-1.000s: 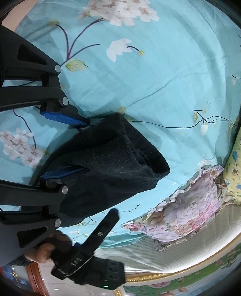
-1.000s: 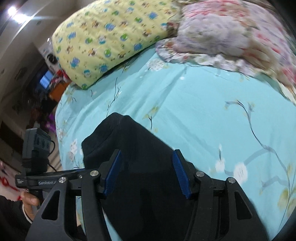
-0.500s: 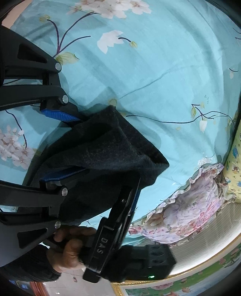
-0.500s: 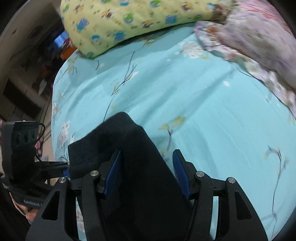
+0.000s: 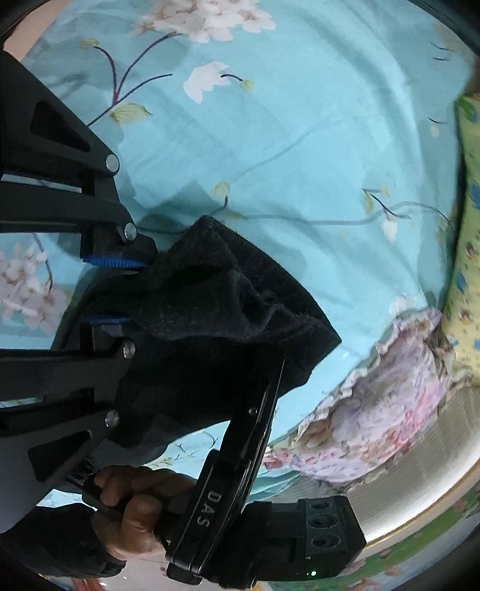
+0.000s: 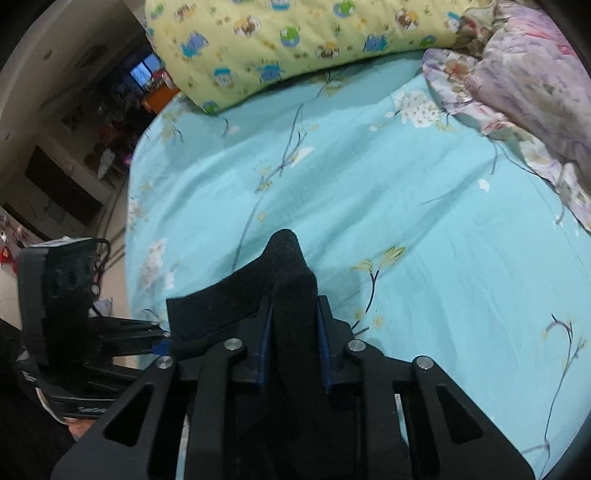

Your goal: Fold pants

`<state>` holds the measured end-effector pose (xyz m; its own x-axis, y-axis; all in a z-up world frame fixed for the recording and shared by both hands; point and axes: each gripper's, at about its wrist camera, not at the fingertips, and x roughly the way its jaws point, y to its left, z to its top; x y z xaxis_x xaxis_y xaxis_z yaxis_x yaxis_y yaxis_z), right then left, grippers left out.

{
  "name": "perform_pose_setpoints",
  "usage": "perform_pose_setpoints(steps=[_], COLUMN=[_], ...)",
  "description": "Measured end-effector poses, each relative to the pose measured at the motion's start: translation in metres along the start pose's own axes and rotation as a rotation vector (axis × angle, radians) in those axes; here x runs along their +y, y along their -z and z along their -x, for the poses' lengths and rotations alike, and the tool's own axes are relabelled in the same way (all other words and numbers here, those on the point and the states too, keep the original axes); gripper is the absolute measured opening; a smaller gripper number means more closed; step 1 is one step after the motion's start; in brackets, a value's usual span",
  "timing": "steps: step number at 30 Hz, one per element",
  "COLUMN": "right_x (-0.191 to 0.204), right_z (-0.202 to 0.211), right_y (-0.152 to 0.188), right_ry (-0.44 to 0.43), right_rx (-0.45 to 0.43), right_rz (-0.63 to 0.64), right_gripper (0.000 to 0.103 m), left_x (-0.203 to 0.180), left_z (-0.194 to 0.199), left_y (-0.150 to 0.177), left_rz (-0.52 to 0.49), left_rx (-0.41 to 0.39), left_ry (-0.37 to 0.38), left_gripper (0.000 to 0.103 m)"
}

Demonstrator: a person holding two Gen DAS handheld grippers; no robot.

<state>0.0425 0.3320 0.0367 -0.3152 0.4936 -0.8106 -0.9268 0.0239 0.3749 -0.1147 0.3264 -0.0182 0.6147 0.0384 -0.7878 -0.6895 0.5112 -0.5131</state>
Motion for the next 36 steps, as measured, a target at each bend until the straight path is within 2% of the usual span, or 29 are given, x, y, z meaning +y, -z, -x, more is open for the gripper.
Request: perform_pose_setpoints(steps=[7,16,26,36], right_x=[0.009,-0.001,-0.018,-0.032], right_z=[0.058,0.136,0.205,0.241], right_y=[0.019,0.065,0.138,0.205], right_ry=[-0.016,-0.023,0.022,0.052], right_rx=[-0.135,-0.277,-0.438,-0.526], right_rz=[-0.032,-0.111,-0.214,-0.311], right_gripper=[0.02,0.02,0.019,0.019], left_x=[-0.039,-0.109,-0.191,-0.237], left_z=[0.029,0.055,0.059,0.047], left_y=[0.003,0.016,0.055,0.086], left_rz=[-0.08,-0.213,-0.38,-0.486], left_rx=[-0.056,-0.073,-0.028,0.032], left_ry=[0.05,0.145,0.244,0.271], left_gripper=[0.016,0.016,0.016,0.016])
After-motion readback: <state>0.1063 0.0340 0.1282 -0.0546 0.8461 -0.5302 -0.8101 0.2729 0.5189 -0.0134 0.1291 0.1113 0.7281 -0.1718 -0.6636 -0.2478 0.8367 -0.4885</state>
